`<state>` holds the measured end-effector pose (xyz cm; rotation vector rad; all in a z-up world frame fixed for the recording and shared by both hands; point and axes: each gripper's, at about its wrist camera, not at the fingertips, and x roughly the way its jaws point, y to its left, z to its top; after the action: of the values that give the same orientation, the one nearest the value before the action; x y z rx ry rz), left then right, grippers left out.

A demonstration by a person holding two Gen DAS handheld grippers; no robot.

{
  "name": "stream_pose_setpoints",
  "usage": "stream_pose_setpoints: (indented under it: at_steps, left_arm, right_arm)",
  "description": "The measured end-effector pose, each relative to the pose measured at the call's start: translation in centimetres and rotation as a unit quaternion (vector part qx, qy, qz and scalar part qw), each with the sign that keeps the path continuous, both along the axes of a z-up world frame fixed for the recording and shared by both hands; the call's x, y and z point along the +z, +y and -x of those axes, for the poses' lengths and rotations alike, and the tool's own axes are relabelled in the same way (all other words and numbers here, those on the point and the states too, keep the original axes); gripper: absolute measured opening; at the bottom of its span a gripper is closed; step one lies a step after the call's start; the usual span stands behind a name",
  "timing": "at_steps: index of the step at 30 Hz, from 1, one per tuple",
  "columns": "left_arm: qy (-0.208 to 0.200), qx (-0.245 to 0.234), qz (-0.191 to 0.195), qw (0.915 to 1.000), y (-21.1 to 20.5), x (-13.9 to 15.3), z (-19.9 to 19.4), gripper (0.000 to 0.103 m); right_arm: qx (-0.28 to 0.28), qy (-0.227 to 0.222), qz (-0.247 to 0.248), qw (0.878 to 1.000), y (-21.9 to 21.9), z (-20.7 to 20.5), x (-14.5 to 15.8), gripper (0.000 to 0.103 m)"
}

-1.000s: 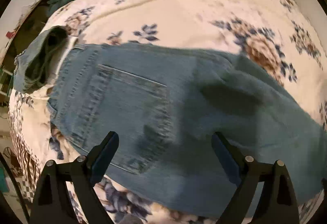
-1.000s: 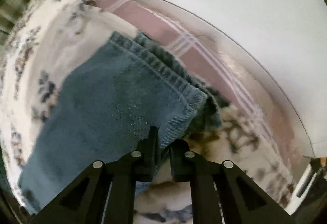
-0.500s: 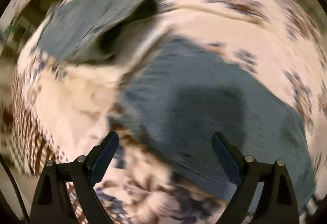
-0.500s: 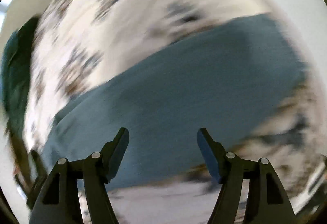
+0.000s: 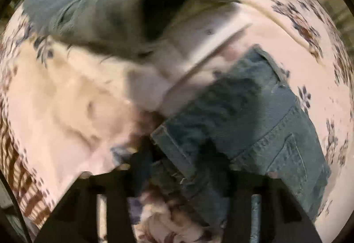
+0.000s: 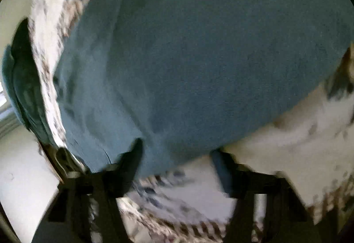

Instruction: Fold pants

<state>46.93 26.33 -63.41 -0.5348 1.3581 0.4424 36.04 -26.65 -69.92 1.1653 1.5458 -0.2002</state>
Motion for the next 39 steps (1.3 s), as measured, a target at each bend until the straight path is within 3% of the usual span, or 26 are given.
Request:
stream_pose_setpoints:
  at_steps: [1, 3, 6, 7, 8, 11, 15, 16, 18, 20, 21, 22, 24, 27, 30, 34, 35, 39]
  left_arm:
    - [-0.008, -0.013, -0.018, 0.9997, -0.6, 0.6, 0.0, 0.028]
    - [-0.018, -0.021, -0.039, 0.9989, -1.5, 1.8, 0.6, 0.018]
    - [-0.020, -0.019, -0.031, 0.9991, -1.5, 2.4, 2.6, 0.018]
    - [-0.015, -0.016, -0.027, 0.9994, -1.2, 2.1, 3.0, 0.018]
    - [-0.003, -0.010, -0.017, 0.9998, -0.9, 1.1, 3.6, 0.018]
    - [0.005, -0.012, -0.013, 0.9998, -0.3, 0.4, 3.3, 0.019]
    - [0.001, -0.024, -0.011, 0.9997, -0.8, 3.5, 3.3, 0.025]
    - [-0.003, -0.029, -0.012, 0.9995, -1.2, 4.9, 3.4, 0.026]
    - [-0.014, -0.049, -0.018, 0.9985, -2.3, 7.2, 3.1, 0.032]
    - [-0.031, -0.094, -0.018, 0.9949, -4.4, 9.6, 1.9, 0.040]
    - [-0.039, -0.110, -0.016, 0.9930, -5.2, 10.2, 1.0, 0.055]
    - [-0.047, -0.128, -0.012, 0.9906, -6.2, 10.7, 0.4, 0.078]
    - [-0.061, -0.167, -0.005, 0.9840, -8.5, 10.9, -2.1, 0.096]
    - [-0.057, -0.212, -0.001, 0.9755, -11.3, 9.7, -5.1, 0.097]
    - [-0.025, -0.231, 0.005, 0.9727, -13.1, 7.3, -7.8, 0.097]
    - [0.016, -0.172, 0.090, 0.9808, -12.5, 3.9, -10.1, 0.097]
    - [0.023, -0.156, 0.100, 0.9823, -12.5, 3.4, -10.3, 0.097]
    - [0.038, -0.087, 0.162, 0.9822, -11.3, 2.0, -10.4, 0.097]
  right_arm:
    - [0.002, -0.003, 0.016, 1.000, -0.1, 0.0, 0.2, 0.019]
    - [0.011, -0.039, 0.053, 0.998, -0.3, 0.4, 1.8, 0.012]
    - [0.041, -0.070, 0.101, 0.992, -0.5, 1.1, 5.1, 0.009]
    - [0.043, -0.067, 0.110, 0.991, -1.2, 1.3, 5.7, 0.002]
    - [0.041, -0.060, 0.120, 0.990, -1.9, 1.9, 5.7, 0.002]
    - [0.036, -0.031, 0.096, 0.994, -3.8, 2.4, 3.9, 0.003]
    - [0.082, -0.003, 0.055, 0.995, -3.2, 0.4, 2.6, 0.005]
    - [0.096, -0.001, 0.051, 0.994, -3.5, -0.5, 2.9, 0.010]
    - [0.134, -0.001, 0.046, 0.990, -2.8, -1.6, 4.8, 0.034]
    - [0.152, -0.023, 0.045, 0.987, -2.6, -1.8, 7.3, 0.076]
    - [0.160, -0.038, 0.049, 0.985, -2.2, -2.4, 8.5, 0.081]
    - [0.174, -0.060, 0.057, 0.981, -1.4, -3.3, 10.0, 0.082]
    - [0.222, -0.084, 0.079, 0.968, 0.0, -5.5, 12.1, 0.082]
    - [0.258, -0.132, 0.039, 0.956, 2.7, -10.7, 12.6, 0.082]
    - [0.298, -0.156, -0.008, 0.942, 6.7, -18.1, 9.8, 0.082]
    - [0.362, -0.145, -0.020, 0.920, 10.6, -24.2, 5.9, 0.082]
    - [0.378, -0.126, -0.024, 0.917, 11.6, -25.1, 4.5, 0.082]
    - [0.383, -0.068, -0.045, 0.920, 13.4, -26.5, 0.3, 0.082]
